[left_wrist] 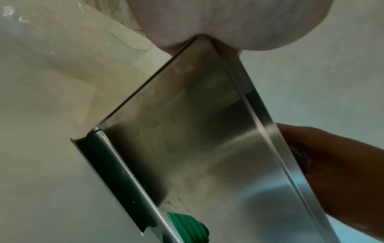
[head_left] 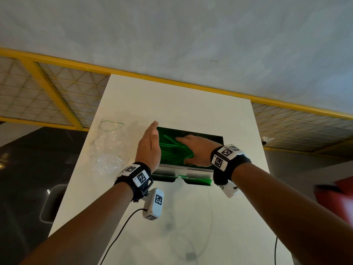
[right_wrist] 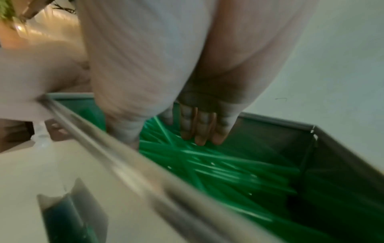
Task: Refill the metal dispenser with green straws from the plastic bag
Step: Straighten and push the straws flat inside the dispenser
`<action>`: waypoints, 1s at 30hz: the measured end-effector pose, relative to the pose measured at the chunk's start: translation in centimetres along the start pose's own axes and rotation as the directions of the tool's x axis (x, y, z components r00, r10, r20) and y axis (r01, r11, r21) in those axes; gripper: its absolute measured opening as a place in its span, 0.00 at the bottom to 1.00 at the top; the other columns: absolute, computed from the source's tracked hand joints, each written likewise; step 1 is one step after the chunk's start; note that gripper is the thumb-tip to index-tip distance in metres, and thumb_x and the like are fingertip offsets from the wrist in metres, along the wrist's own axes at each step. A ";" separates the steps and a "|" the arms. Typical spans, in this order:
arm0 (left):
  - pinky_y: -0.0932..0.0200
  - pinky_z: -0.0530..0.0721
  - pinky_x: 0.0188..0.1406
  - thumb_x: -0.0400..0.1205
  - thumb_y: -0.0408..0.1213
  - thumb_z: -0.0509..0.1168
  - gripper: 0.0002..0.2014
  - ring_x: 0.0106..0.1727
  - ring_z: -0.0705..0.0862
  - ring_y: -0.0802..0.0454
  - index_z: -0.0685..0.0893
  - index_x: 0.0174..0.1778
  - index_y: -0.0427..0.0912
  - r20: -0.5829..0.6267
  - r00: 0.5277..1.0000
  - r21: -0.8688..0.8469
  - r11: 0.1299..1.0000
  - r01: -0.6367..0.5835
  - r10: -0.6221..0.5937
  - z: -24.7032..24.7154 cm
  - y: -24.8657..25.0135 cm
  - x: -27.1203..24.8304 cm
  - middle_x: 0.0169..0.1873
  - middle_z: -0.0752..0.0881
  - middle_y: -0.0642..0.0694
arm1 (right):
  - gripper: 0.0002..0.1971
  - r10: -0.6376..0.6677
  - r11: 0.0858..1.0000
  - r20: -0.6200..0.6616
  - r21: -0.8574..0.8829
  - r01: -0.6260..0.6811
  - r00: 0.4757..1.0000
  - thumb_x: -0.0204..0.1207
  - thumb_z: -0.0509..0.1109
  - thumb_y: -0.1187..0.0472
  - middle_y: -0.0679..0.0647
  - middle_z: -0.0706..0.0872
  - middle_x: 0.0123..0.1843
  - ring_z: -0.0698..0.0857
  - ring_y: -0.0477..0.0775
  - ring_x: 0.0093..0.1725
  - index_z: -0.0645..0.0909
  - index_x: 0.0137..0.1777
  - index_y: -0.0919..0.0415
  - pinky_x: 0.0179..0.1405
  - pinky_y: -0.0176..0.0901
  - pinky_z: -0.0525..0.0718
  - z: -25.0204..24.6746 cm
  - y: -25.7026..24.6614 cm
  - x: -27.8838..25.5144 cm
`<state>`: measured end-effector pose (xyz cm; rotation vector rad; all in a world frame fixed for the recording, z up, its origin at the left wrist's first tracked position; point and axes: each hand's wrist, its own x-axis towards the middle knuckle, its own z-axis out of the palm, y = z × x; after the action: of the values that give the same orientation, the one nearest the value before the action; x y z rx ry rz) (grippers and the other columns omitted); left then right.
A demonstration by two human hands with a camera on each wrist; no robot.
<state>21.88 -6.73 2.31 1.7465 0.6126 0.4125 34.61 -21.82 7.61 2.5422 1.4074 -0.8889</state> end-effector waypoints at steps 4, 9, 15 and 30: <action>0.64 0.63 0.81 0.89 0.49 0.43 0.29 0.84 0.68 0.56 0.69 0.85 0.44 -0.002 1.000 0.000 1.000 0.004 -0.004 -0.1 0.1 -0.1 0.83 0.72 0.47 | 0.45 0.026 0.992 0.067 -0.124 -0.017 0.997 0.82 0.73 0.50 0.60 0.70 0.83 0.79 0.66 0.75 0.49 0.91 0.49 0.69 0.59 0.83 0.8 -1.0 0.5; 0.55 0.65 0.85 0.88 0.49 0.43 0.30 0.83 0.69 0.55 0.71 0.84 0.44 -0.007 1.000 -0.032 0.999 0.007 -0.007 -0.2 0.2 -0.1 0.83 0.73 0.47 | 0.26 0.032 0.980 0.046 -0.199 -0.022 0.998 0.88 0.62 0.55 0.61 0.80 0.74 0.83 0.67 0.70 0.65 0.84 0.57 0.66 0.62 0.83 0.5 -1.7 0.7; 0.60 0.65 0.82 0.88 0.50 0.43 0.30 0.83 0.70 0.55 0.71 0.84 0.44 -0.019 1.000 -0.013 1.000 0.001 -0.001 0.0 0.1 -0.1 0.82 0.74 0.47 | 0.36 0.020 0.982 0.012 -0.186 -0.017 1.000 0.83 0.70 0.46 0.59 0.77 0.74 0.83 0.64 0.68 0.61 0.86 0.55 0.63 0.59 0.86 -0.4 -1.3 0.8; 0.62 0.64 0.81 0.91 0.45 0.46 0.26 0.84 0.69 0.52 0.69 0.84 0.42 0.007 1.000 0.049 0.998 -0.027 0.027 0.1 -0.4 0.0 0.83 0.72 0.45 | 0.44 0.094 0.882 0.010 -0.465 -0.078 0.996 0.73 0.80 0.45 0.57 0.82 0.71 0.86 0.63 0.67 0.64 0.84 0.56 0.58 0.56 0.85 0.2 -0.5 1.3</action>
<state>21.88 -6.71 1.89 1.8035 0.6000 0.4140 34.60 -20.68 6.82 2.1929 1.2947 -0.4961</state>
